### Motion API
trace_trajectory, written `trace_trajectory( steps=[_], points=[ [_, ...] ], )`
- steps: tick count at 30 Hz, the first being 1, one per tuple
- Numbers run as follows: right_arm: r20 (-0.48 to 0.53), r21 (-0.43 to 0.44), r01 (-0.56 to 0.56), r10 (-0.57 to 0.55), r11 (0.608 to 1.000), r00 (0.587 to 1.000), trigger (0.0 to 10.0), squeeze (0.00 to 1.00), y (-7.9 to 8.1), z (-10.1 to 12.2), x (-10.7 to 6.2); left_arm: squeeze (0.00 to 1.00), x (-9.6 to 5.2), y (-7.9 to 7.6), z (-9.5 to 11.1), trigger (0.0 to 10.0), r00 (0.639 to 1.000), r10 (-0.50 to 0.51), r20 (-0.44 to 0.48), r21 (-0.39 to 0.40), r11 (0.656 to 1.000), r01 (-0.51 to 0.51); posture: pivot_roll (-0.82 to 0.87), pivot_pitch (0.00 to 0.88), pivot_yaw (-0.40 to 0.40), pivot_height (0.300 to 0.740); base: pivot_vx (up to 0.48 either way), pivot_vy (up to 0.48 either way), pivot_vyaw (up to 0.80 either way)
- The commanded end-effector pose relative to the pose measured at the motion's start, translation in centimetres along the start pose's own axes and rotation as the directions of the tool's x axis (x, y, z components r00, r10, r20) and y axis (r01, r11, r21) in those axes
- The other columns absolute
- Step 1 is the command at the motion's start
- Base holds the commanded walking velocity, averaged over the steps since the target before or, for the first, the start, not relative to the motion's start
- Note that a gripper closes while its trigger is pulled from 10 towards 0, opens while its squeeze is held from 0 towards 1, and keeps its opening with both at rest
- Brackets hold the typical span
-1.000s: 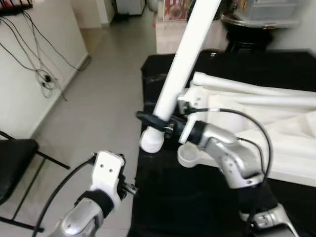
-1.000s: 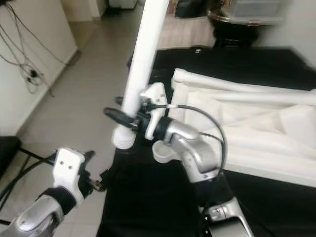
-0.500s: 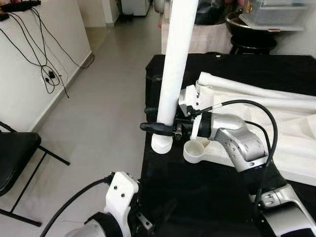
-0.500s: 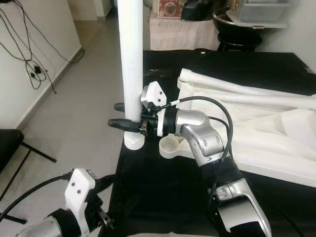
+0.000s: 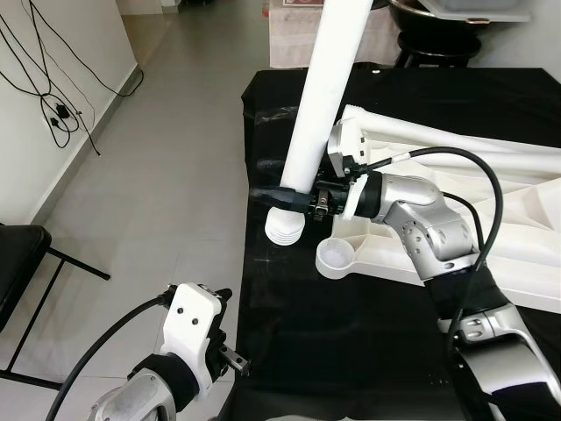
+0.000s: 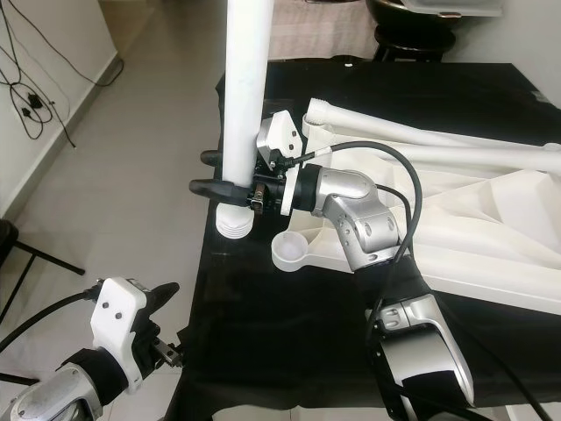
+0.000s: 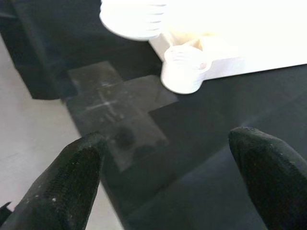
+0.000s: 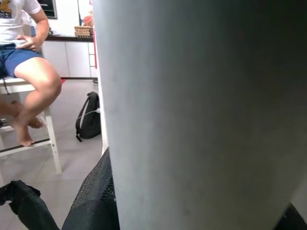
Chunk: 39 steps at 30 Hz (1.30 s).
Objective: Building children table
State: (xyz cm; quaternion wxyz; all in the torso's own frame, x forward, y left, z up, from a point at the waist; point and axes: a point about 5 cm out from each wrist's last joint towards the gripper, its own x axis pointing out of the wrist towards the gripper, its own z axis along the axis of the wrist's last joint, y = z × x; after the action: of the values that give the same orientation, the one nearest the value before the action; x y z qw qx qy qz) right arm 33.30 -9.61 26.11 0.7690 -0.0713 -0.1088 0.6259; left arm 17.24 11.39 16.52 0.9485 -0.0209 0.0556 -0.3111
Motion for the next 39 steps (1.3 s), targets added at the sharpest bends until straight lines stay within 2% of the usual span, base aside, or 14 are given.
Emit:
trace_trajectory(
  steps=[1,5,10,24,30,32,34,39],
  points=[
    [0.016,-0.002,-0.015,0.015,1.000,1.000,10.0,0.00,0.2,0.0,0.1,0.00,0.0,-0.2,-0.3,10.0,1.000,-0.008,-0.009,-0.001,1.000,0.008,0.01,0.194,-0.008,0.740,0.000,0.000,0.00],
    [0.022,-0.005,-0.023,0.023,1.000,0.999,10.0,0.00,0.2,0.2,0.1,0.00,0.4,0.0,-0.4,10.0,1.000,0.007,-0.007,0.021,1.000,-0.007,0.01,0.175,-0.012,0.740,0.000,-0.454,0.00],
    [0.023,-0.014,-0.034,0.034,0.999,0.999,10.0,0.00,0.2,0.4,0.2,0.00,0.5,0.3,-0.5,10.0,0.999,0.041,0.000,-0.007,0.999,-0.041,0.01,0.161,-0.015,0.740,0.000,0.000,0.00],
    [-0.004,-0.022,-0.138,0.138,0.990,0.990,10.0,0.00,1.5,-0.1,1.3,0.00,0.3,0.1,-0.5,10.0,1.000,0.015,-0.020,0.008,1.000,-0.015,0.05,0.175,-0.016,0.740,0.000,0.000,0.00],
    [-0.030,-0.014,-0.155,0.154,0.988,0.988,10.0,0.00,1.4,-0.7,1.6,0.00,-0.1,-0.9,-0.5,10.0,0.998,-0.056,-0.041,-0.009,0.998,0.056,0.06,0.188,-0.023,0.740,0.000,0.000,0.00],
    [-0.038,0.015,-0.147,0.147,0.989,0.988,10.0,0.00,0.7,-1.3,1.1,0.00,-0.4,-1.7,-0.6,10.0,0.990,-0.126,-0.064,-0.016,0.992,0.125,0.07,0.207,-0.023,0.740,0.000,0.000,0.00],
    [-0.040,0.025,-0.141,0.142,0.990,0.989,10.0,0.00,0.3,-1.5,0.8,0.00,-0.6,-1.9,-0.7,10.0,0.987,-0.147,-0.072,-0.015,0.989,0.146,0.07,0.209,-0.023,0.740,0.000,0.000,0.00],
    [-0.051,0.057,-0.135,0.138,0.989,0.989,10.0,0.00,-1.1,-1.6,-1.2,0.00,-0.7,-1.9,-0.6,10.0,0.988,-0.137,-0.069,0.014,0.990,0.139,0.09,0.240,-0.012,0.740,0.000,0.000,0.00]
  ],
)
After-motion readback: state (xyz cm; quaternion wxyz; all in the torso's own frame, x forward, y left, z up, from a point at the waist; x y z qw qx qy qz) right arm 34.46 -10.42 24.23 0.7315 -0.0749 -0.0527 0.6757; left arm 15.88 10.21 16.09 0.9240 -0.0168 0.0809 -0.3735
